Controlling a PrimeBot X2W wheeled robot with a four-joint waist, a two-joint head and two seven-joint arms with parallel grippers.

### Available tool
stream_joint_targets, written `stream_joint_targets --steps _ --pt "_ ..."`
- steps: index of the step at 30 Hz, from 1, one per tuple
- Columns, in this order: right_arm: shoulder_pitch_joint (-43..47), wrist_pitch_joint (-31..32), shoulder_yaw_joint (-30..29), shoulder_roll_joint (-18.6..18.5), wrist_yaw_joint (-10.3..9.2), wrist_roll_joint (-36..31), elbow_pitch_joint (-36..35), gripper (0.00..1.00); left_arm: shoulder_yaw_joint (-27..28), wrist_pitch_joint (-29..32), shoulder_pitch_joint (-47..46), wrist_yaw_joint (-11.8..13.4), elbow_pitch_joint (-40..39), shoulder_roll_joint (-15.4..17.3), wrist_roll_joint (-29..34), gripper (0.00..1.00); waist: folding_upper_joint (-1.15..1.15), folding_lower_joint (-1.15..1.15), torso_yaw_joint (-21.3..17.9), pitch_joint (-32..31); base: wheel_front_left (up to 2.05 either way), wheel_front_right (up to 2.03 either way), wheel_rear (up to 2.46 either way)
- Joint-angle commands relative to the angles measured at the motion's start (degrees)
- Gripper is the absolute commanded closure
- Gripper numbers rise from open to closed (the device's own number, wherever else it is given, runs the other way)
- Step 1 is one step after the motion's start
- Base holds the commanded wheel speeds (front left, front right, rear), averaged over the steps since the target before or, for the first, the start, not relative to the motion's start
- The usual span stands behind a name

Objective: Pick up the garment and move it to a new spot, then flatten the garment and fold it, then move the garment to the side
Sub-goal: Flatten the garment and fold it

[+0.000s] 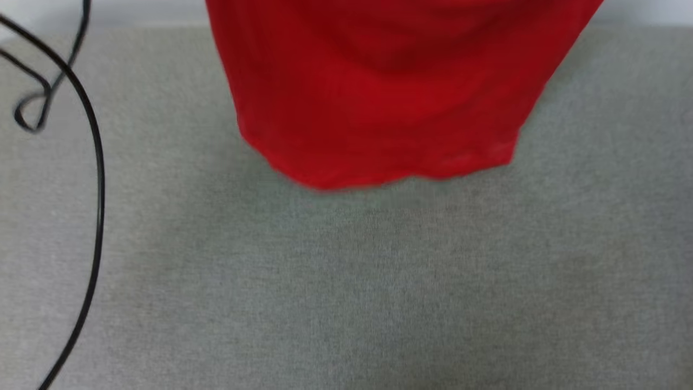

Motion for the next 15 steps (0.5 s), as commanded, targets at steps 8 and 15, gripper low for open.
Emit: stream_joint_targets --steps 8,15 --pt "-14.4 -3.3 0.0 2.6 -0.08 -5.5 9.1 1.00 -0.6 -3.6 -14.5 -1.3 10.1 -3.4 4.1 1.00 0.00 0.00 -1.2 11.5 0.00 0.00 0.00" --pt "-22.2 -7.9 0.7 5.7 -0.08 -6.6 16.5 1.00 -0.4 -7.2 -21.2 -1.9 16.7 -4.8 4.9 1.00 0.00 0.00 -1.9 14.9 0.00 0.00 0.00"
